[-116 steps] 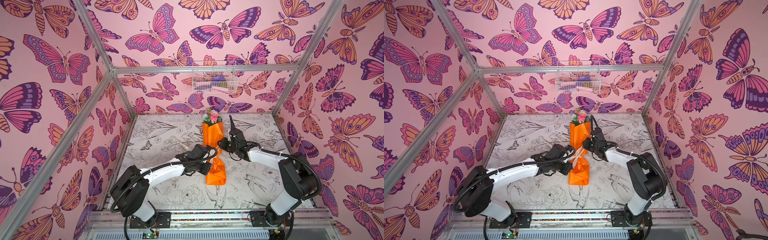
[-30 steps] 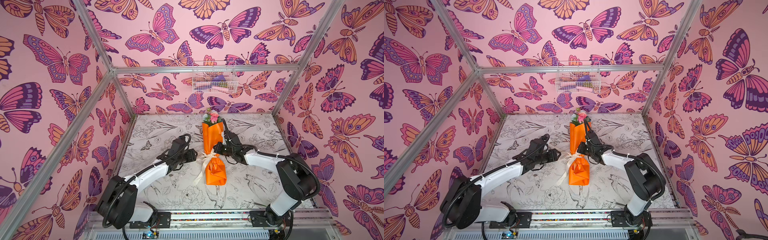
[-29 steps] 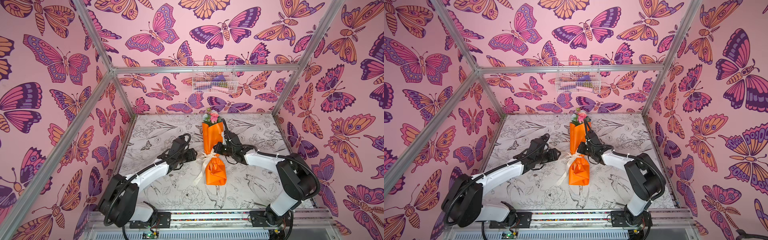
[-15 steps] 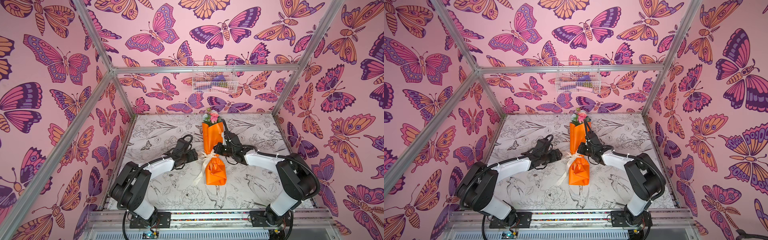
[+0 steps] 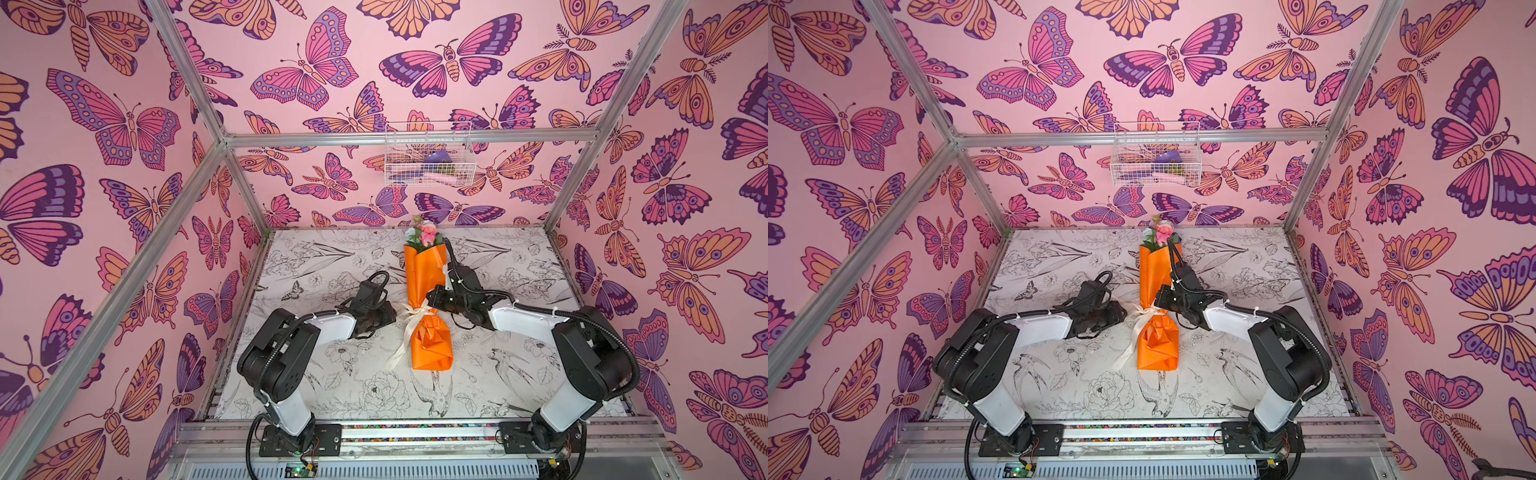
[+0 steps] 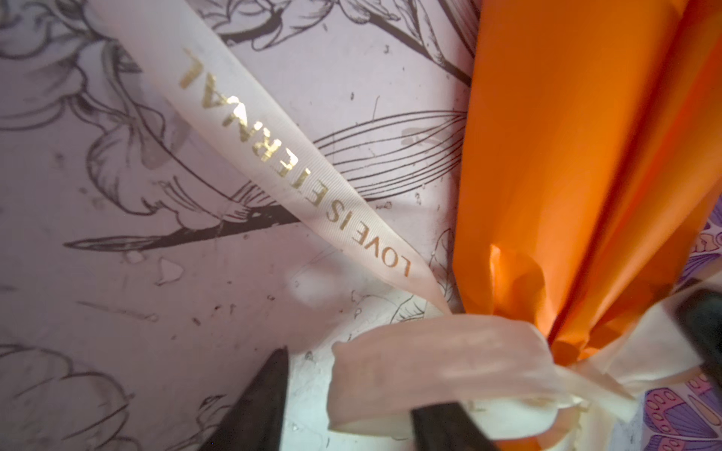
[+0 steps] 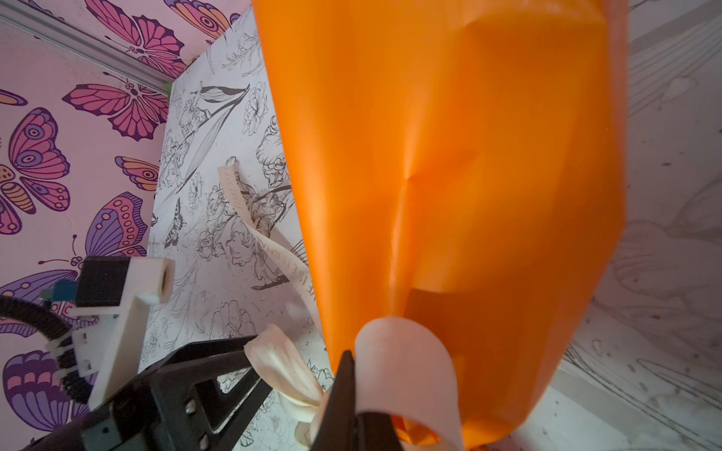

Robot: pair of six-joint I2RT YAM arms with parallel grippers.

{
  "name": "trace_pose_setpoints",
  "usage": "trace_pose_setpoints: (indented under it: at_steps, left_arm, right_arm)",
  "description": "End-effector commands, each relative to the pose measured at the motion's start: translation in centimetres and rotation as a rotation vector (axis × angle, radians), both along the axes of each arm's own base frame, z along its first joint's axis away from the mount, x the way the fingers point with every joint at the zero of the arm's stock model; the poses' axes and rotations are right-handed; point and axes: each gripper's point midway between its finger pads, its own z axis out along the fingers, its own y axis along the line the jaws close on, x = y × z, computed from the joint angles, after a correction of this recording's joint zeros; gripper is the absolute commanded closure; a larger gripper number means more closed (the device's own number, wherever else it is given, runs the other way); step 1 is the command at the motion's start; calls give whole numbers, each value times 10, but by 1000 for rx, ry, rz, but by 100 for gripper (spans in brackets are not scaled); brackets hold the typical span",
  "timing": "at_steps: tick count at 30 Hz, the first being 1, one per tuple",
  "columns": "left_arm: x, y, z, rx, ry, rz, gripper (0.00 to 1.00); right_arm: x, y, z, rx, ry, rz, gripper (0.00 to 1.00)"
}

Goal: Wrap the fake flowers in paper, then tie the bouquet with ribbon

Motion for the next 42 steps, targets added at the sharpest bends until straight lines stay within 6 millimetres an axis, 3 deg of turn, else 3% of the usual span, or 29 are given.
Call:
trace_pose_setpoints:
  at_steps: [1,3,4,14,24,26,42]
  left_arm:
    - [5,-11,4,-35,-12,-17,78]
    - [6,-12,5,-37,-17,-21,97]
    - [7,-13,7,-38,-26,-25,100]
    - [9,-1,14,23,-85,-28,100]
    - [13,2,12,35,-90,-24,100]
    - [14,5,12,37,-87,-10,100]
    - [14,22,4,37,-56,57,100]
  right_arm:
    - [0,5,11,18,-30,16,100]
    - [-1,3,11,11,-30,15,100]
    - [-2,2,11,8,-32,13,100]
    - [-6,-23,14,-116,-59,-32,100]
    - [-12,-43,-2,-216,-27,-71,100]
    - [-12,-47,8,-218,-48,-89,100]
    - [-32,-95,-26,-372,33,-244,100]
